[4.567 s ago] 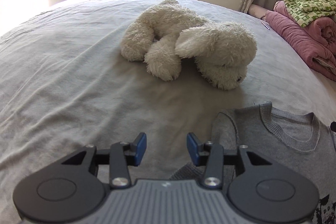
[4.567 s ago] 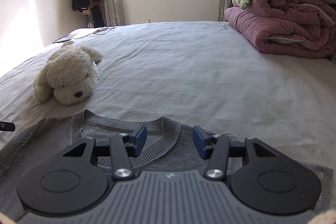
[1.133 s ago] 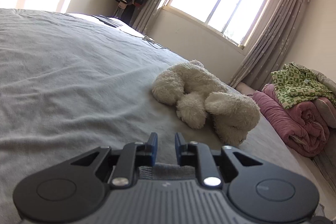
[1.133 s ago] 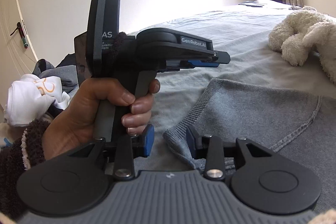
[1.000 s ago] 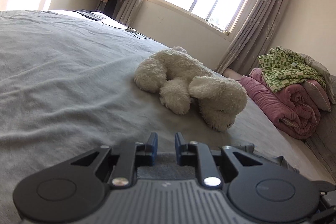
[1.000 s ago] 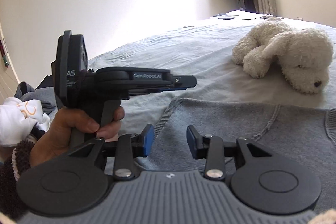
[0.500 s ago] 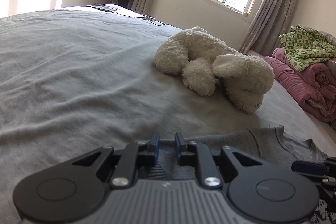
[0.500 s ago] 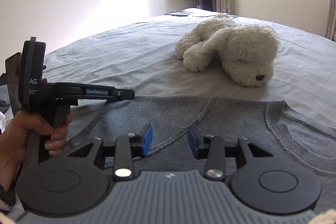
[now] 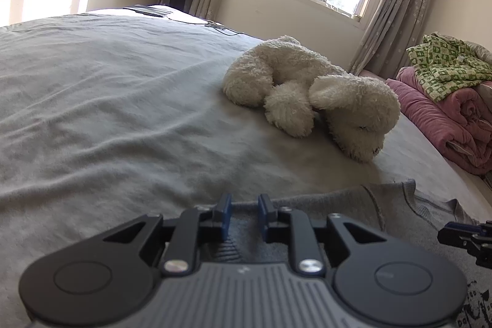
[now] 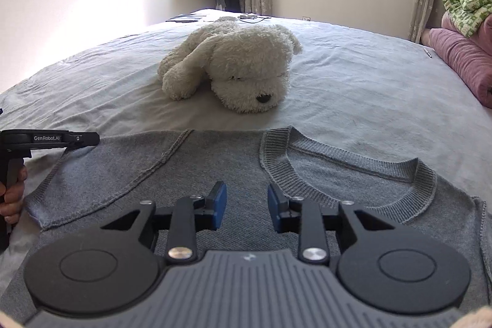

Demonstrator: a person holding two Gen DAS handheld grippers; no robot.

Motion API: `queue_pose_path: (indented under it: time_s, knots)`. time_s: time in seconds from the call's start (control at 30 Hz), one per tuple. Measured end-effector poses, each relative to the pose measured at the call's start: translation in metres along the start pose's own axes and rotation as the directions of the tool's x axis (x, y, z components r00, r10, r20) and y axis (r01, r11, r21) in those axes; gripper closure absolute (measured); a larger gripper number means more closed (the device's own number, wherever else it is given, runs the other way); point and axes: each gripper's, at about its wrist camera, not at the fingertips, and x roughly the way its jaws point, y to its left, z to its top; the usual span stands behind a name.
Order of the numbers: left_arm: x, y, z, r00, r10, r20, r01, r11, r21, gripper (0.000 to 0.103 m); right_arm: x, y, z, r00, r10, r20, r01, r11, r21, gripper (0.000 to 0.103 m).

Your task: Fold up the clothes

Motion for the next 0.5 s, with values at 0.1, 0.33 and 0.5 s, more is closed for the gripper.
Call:
queue_pose_path:
  time_s: [0.1,0.33,0.5]
  knots:
    - [0.0,0.001,0.0,1.0,-0.005,0.0,0.005,1.0,-0.006,0.083,0.04,0.005,0.006,0.997,-0.054,-0.046,0.052,0.998,-0.037,0.083]
    - [0.001,0.0,0.0,1.0,-0.008,-0.001,0.008,1.0,-0.008,0.083,0.087,-0.015,0.027,0.99,-0.14,-0.026,0.14,0.99,0.018,0.085]
    - [0.001,0.001,0.0,1.0,-0.012,-0.001,0.012,1.0,-0.012,0.082,0.106,-0.021,0.041,0.986,-0.167,-0.013,0.167,0.986,0.024,0.085]
